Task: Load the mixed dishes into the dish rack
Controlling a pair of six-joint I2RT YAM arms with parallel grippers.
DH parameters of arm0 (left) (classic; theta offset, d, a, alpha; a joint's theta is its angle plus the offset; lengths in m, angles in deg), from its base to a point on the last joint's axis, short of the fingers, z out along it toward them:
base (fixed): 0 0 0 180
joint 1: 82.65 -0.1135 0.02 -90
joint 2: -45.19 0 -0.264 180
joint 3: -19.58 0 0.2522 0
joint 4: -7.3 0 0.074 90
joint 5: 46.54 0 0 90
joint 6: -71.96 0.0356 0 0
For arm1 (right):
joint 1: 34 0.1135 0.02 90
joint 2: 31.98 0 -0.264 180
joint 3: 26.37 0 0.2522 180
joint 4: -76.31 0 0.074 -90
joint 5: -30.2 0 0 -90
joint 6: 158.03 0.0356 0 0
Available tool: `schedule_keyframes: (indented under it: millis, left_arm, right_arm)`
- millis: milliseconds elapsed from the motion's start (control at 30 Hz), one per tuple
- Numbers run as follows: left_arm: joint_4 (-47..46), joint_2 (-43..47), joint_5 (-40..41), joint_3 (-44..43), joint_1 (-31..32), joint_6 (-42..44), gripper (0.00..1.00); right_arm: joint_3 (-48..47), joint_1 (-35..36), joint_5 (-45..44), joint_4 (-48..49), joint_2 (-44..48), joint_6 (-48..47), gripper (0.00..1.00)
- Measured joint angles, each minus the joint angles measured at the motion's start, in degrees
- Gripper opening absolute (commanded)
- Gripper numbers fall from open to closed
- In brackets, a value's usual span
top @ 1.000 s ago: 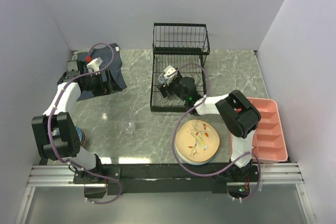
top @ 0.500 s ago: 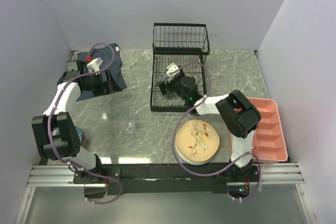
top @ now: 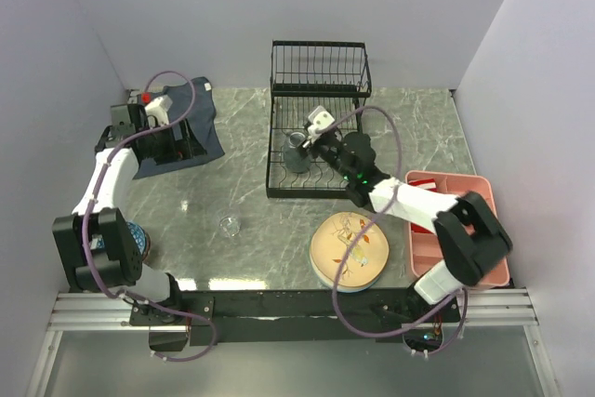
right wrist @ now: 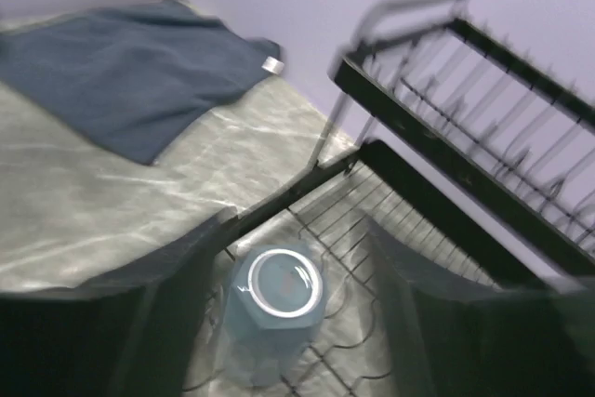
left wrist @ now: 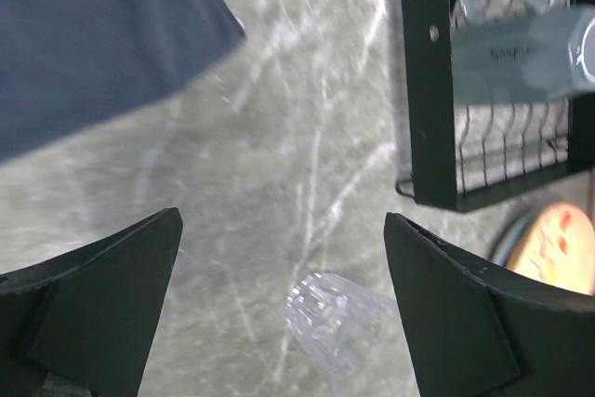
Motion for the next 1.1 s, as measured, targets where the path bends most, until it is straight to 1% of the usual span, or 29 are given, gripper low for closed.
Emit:
schedule_keyframes:
  millis: [67,133,200,267,367,500,600,800,1100]
  left_arm:
    - [-0.92,1.73,1.51,0.00,-0.42,-0.07,0.97]
    - [-1.88,3.56,2.47,0.00,-0.79,-0.11,0.96]
    - [-2.99,5.42,2.95,0.00,-0.90,-0.22,0.96]
    - [-4.13,7.15,3.23,0.13,-0.90,-0.31,0.96]
    - [-6.54,10.21,3.63,1.75,-0.90,-1.05,0.96]
    - [-7.96,12.39,3.72,4.33,-0.92,-1.60,0.96]
    - [-8.15,12.39,3.72,5.77,-0.90,-1.79,0.96]
    - [-8.76,12.37,3.69,6.80,-0.90,-2.64,0.96]
    - [-9.31,11.17,3.67,7.48,-0.92,-2.93,0.96]
  right_arm:
    - [-0.24,0.20,3.02,-3.82,3.21,-2.27,0.00]
    - [-1.88,0.37,6.67,-10.56,4.24,-4.39,0.00]
    - [-6.08,0.57,9.88,-20.83,2.40,-8.02,0.00]
    - [-10.97,0.74,11.80,-29.77,-1.44,-11.50,0.00]
    - [-14.27,0.81,12.26,-37.94,-5.97,-15.87,0.00]
    - [-14.29,0.81,11.74,-45.18,-8.70,-20.04,0.00]
    - [-14.93,0.81,10.97,-48.22,-9.66,-21.70,0.00]
    - [-16.94,0.81,8.24,-47.98,-11.69,-22.77,0.00]
    - [-24.61,0.76,1.11,-46.03,-21.53,-23.69,0.00]
